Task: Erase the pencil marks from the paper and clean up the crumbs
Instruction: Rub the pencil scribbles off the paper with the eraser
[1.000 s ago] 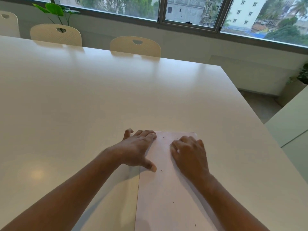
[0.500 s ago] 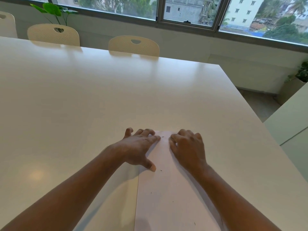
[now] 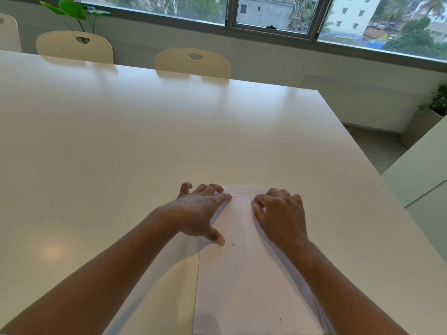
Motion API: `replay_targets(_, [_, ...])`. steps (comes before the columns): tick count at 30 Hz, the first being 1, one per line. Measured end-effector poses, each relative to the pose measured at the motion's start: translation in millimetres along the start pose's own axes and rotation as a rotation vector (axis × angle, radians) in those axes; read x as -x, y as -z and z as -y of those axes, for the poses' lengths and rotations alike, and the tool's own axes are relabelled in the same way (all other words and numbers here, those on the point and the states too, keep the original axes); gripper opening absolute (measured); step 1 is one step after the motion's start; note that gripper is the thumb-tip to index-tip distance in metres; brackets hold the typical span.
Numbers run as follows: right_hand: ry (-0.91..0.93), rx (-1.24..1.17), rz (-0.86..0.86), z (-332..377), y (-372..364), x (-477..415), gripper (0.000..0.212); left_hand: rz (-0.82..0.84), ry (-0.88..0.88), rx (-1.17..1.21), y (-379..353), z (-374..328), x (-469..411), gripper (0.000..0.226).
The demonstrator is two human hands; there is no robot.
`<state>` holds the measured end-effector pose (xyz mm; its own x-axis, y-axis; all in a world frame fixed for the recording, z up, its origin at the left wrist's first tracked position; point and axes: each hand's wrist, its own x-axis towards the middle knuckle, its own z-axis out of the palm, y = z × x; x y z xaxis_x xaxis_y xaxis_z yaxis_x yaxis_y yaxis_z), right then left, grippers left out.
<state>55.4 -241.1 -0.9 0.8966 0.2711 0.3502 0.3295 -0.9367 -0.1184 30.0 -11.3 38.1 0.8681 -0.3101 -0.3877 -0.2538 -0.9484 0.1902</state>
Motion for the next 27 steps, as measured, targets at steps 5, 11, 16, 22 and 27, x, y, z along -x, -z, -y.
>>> replay_targets(5, [0.219, -0.020, 0.020, 19.4, 3.8, 39.3, 0.026, 0.004, 0.001, -0.019, 0.7, -0.9, -0.8, 0.116])
replay_targets(11, [0.057, 0.022, -0.012, 6.0, 13.7, 48.7, 0.028, -0.006, 0.001, -0.024, -0.3, -1.0, -0.5, 0.115])
replay_targets(16, [0.117, 0.025, 0.026, -0.7, 24.5, 77.4, 0.027, -0.015, 0.000, -0.025, 0.7, -0.8, -2.0, 0.115])
replay_targets(22, [0.173, 0.060, 0.044, 20.9, 42.4, 102.7, 0.023, -0.009, 0.007, -0.050, 0.9, -3.4, -2.5, 0.115])
replay_targets(27, [0.058, 0.098, 0.069, -0.6, 62.5, 108.4, 0.032, -0.015, 0.010, -0.063, 4.0, -4.9, -3.5, 0.113])
